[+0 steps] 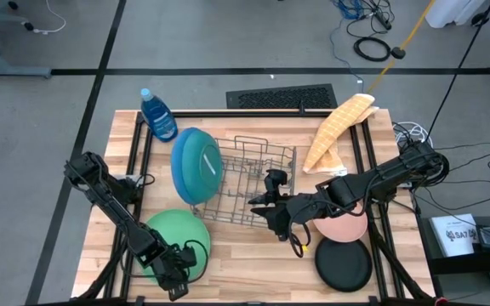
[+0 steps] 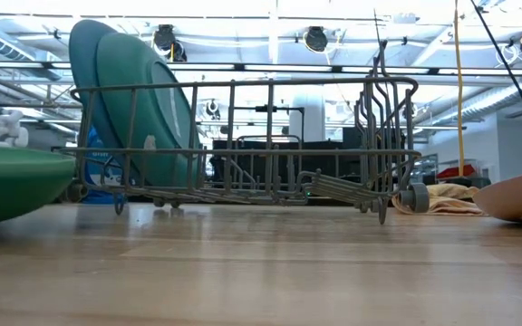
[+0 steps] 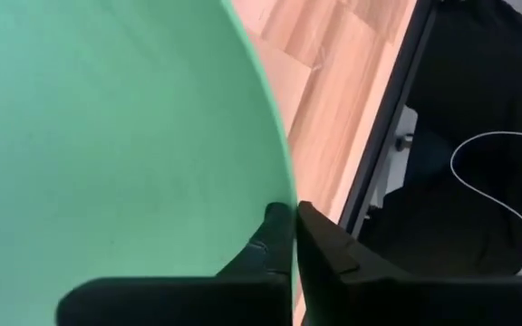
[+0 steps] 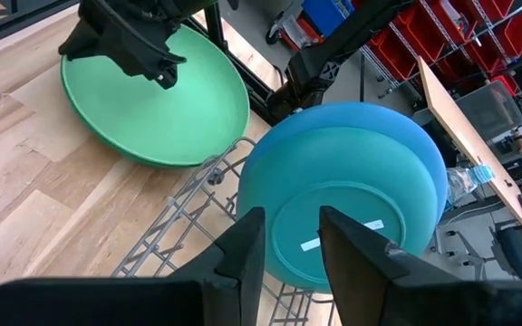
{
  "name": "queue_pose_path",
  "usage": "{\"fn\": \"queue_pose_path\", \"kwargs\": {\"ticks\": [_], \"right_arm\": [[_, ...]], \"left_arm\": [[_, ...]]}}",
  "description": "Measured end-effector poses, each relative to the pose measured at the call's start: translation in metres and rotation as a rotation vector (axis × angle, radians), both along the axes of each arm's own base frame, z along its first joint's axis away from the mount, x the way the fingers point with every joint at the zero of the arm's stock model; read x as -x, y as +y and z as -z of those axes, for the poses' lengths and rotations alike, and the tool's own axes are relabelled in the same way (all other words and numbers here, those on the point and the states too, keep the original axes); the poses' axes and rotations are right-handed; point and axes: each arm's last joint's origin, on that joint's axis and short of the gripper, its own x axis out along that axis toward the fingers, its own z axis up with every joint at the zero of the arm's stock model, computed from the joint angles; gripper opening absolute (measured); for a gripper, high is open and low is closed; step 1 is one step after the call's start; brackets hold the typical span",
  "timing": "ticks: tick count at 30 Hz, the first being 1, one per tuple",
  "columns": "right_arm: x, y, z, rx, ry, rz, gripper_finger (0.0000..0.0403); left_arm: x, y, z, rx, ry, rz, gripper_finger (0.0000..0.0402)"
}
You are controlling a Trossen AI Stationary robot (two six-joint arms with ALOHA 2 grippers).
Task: Sort dishes
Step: Put the light green plate into the dish rack
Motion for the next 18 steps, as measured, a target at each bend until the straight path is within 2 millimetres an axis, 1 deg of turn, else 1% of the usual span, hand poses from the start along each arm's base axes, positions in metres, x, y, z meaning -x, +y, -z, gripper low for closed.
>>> {"fn": "queue_pose_path", "kwargs": {"ticks": [3,5,9,13,15,18], "right_arm": [[0.000,0.000,0.000,0.000,0.000,0.000,0.0100],[0.000,0.000,0.000,0.000,0.000,0.000,0.0100],[0.000,0.000,0.000,0.000,0.000,0.000,0.0100],[0.000,0.000,0.000,-0.001,-0.004,0.000,0.0100],[0.000,0.000,0.000,0.001,-0.005,-0.001,0.0100],[0.000,0.000,0.000,0.000,-0.005,-0.001,0.0100]], "left_arm": [[0.000,-0.001,0.000,0.010,0.014,0.010,0.0001],[0.000,-0.001,-0.001,-0.012,0.031,0.016,0.0000],[-0.005,-0.007,-0.018,0.005,0.011,0.040,0.0000],[-0.009,-0.012,-0.034,-0.019,0.011,0.066,0.0000],[-0.012,-0.015,-0.043,-0.022,-0.016,0.086,0.0000],[-0.011,-0.018,-0.048,-0.029,-0.039,0.112,0.0000]]}}
